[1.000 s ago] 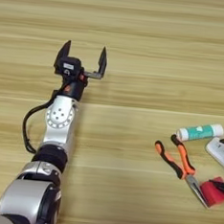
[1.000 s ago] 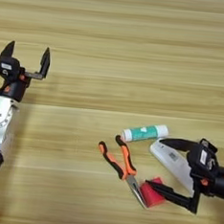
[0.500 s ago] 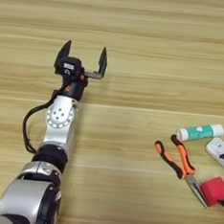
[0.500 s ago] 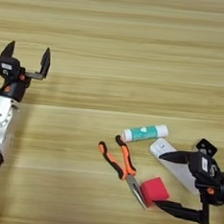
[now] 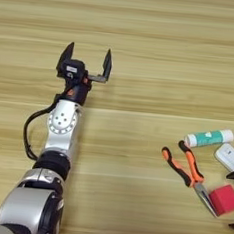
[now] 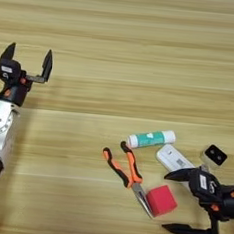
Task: Move the objects on the table
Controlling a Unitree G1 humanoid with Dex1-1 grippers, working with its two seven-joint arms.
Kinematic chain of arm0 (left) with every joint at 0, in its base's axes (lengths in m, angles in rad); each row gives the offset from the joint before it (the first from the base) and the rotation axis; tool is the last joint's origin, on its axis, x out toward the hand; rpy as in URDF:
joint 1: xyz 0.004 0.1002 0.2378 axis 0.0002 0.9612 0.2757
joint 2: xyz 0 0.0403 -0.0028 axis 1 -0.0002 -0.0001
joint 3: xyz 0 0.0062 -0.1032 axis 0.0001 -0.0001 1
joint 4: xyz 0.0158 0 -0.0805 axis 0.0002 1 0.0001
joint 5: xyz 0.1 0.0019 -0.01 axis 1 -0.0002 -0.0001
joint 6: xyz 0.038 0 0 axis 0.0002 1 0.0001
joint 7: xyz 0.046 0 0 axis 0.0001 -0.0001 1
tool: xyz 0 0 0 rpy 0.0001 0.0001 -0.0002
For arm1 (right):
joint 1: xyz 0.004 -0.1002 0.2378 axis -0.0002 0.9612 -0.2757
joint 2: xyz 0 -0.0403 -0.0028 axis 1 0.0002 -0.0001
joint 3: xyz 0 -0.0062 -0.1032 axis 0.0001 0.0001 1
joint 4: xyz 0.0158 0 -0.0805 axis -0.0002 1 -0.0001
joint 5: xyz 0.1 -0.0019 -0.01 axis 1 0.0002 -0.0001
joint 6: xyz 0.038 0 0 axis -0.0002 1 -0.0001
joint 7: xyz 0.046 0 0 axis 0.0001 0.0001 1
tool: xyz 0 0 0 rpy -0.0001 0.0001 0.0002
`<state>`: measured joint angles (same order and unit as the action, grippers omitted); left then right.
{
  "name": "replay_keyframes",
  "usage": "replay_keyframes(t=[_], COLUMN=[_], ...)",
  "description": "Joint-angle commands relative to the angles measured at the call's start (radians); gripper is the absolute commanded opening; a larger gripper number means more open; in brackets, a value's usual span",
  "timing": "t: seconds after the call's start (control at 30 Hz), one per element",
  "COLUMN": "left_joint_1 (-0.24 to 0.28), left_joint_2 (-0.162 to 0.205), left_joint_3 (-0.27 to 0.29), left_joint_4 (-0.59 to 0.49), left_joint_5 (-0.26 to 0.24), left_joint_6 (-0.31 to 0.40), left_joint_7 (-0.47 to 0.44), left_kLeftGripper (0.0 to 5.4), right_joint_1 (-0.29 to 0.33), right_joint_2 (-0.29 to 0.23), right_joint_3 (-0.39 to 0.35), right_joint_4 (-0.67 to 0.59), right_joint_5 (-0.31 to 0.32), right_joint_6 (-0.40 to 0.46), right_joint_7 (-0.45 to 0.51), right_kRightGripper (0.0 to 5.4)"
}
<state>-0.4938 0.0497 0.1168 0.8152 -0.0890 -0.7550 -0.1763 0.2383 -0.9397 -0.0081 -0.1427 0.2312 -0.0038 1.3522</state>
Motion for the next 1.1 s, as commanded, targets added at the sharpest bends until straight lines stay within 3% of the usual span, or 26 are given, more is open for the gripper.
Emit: replay_keyframes(t=[0.03,0.17,1.1], left_joint_1=[-0.01,-0.009,-0.011], left_joint_2=[0.0,0.0,-0.001], left_joint_3=[0.003,0.003,0.006], left_joint_4=[0.006,0.004,0.003], left_joint_5=[-0.005,-0.005,-0.004], left_joint_6=[-0.008,-0.008,-0.005], left_joint_7=[-0.002,-0.002,-0.002], left_kLeftGripper=[5.4,5.4,5.4], right_joint_1=[-0.032,-0.055,-0.083], right_joint_2=[-0.008,-0.003,0.011], right_joint_3=[0.029,0.042,0.067], right_joint_4=[0.027,0.039,0.016], right_joint_5=[-0.043,-0.041,0.004], right_joint_6=[-0.037,-0.041,-0.02], right_joint_7=[-0.017,-0.025,-0.039], right_kRightGripper=[5.38,5.38,2.42])
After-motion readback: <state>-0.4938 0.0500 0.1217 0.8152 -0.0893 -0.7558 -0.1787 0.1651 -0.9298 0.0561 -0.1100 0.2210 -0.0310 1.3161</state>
